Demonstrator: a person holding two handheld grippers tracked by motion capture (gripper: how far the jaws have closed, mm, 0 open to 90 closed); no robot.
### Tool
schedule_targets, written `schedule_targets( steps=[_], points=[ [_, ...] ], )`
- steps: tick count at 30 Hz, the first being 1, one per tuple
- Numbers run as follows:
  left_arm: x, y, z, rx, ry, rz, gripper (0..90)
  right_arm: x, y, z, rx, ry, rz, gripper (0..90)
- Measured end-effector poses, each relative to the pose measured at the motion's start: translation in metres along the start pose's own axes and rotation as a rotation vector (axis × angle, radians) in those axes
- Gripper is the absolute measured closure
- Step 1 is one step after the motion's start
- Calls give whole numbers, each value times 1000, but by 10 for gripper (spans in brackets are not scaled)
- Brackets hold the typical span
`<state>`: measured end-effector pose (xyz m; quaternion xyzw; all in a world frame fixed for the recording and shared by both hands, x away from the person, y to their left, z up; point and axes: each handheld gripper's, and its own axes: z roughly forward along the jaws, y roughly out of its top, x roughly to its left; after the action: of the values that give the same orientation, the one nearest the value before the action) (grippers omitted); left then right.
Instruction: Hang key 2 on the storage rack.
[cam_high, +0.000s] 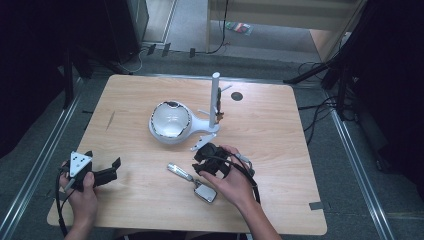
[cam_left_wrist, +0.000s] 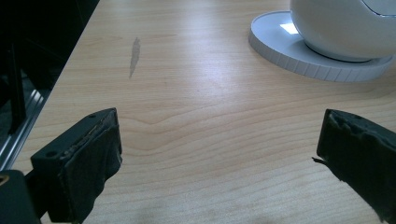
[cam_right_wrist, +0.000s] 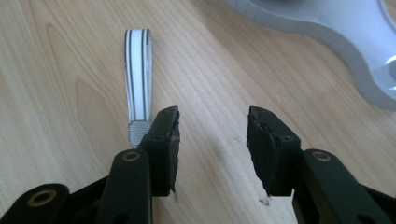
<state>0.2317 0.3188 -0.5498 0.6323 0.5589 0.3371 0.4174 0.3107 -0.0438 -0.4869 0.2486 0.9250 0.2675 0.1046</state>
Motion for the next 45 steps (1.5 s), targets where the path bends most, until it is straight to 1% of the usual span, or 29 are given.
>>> schedule_targets(
  steps=[6, 10, 12, 16, 17, 18, 22, 24, 27, 28, 30, 34, 36, 37, 38, 40, 41, 45],
  points=[
    [0, 0, 0, -1, 1, -1, 2, 8, 2, 7, 21, 34, -2, 570],
    [0, 0, 0, 0, 1, -1, 2, 12, 3, 13, 43, 70, -3, 605],
    [0, 0, 0, -1, 1, -1, 2, 13, 3, 15, 57, 89, -3, 608],
    [0, 0, 0, -1, 2, -1, 2, 17, 4, 19, 80, 105, -13, 615],
    [0, 0, 0, -2, 2, -1, 2, 18, 4, 19, 83, 107, -9, 617],
    [0, 0, 0, -1, 1, 0, 2, 18, 4, 20, 85, 116, -19, 622],
    [0, 0, 0, -4, 3, 0, 3, 21, 5, 23, 108, 133, -12, 637],
    [0, 0, 0, -4, 2, 1, 2, 23, 5, 26, 120, 141, -22, 638],
    [0, 0, 0, -3, 1, 1, 3, 26, 5, 29, 146, 144, -22, 642],
    [0, 0, 0, -3, 2, 1, 2, 26, 5, 31, 145, 146, -30, 642],
    [0, 0, 0, -2, 1, 2, 2, 28, 5, 32, 160, 146, -30, 643],
    [0, 0, 0, 0, 1, 2, 2, 30, 5, 36, 173, 149, -36, 648],
    [0, 0, 0, 0, 0, 3, 2, 31, 5, 37, 167, 148, -38, 658],
    [0, 0, 0, 0, 1, 3, 2, 31, 6, 37, 166, 145, -43, 670],
    [0, 0, 0, 0, 1, 3, 2, 32, 6, 37, 164, 129, -52, 706],
    [0, 0, 0, -2, 1, 3, 2, 34, 6, 37, 165, 110, -65, 740],
    [0, 0, 0, -3, 1, 3, 2, 34, 5, 37, 160, 109, -76, 752],
    [0, 0, 0, -3, 2, 3, 3, 36, 5, 36, 162, 102, -89, 756]
  ],
)
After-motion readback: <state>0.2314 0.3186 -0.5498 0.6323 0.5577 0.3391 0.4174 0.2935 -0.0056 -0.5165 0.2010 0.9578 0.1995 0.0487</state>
